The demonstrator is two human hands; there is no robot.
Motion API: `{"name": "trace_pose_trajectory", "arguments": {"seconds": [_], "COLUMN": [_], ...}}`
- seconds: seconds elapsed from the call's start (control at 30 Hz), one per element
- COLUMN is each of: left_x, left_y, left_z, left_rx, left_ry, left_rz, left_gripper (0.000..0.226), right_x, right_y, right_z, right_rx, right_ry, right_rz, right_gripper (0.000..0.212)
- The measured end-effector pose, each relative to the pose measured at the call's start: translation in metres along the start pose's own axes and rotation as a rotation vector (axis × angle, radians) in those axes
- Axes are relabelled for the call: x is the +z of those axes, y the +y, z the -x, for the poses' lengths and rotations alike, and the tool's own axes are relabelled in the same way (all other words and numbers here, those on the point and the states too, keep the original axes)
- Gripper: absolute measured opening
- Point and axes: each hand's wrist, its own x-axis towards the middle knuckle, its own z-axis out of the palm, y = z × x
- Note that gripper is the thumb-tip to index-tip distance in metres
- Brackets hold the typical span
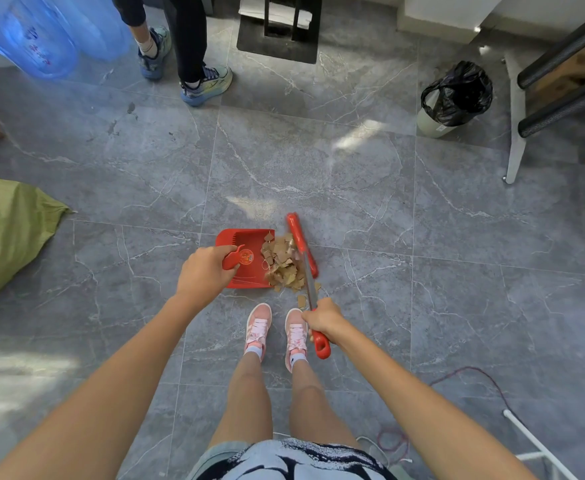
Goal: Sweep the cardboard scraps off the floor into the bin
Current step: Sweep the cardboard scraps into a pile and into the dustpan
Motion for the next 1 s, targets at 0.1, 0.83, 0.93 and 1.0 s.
{"name": "trace_pose_trajectory", "arguments": {"seconds": [0.1, 0.83, 0.93, 1.0], "left_x": [-0.001, -0.037, -0.048, -0.054], "left_y": [-0.004, -0.058, -0.061, -0.059], "left_z": [-0.001, 0.036, 0.046, 0.051], "left_rx": [-0.009, -0.041, -0.060, -0.060], "left_ry": [-0.004, 0.098, 0.108, 0.106], "left_rz": [0.014, 0.023, 0.006, 0.028], "left_gripper": [0.029, 0.012, 0.012, 0.012], "right_x": [0.021, -0.054, -0.080, -0.090], "right_y": [-0.012, 0.046, 0.063, 0.071], "right_z": [0.005, 0.067, 0.073, 0.074], "right_rx": [-0.037, 0.036, 0.049, 0.070], "right_ry": [-0.051, -0.227, -0.204, -0.191], "right_rz": [0.021, -0.455, -0.460, -0.467], "right_gripper": [0.011, 0.018, 0.014, 0.015]}}
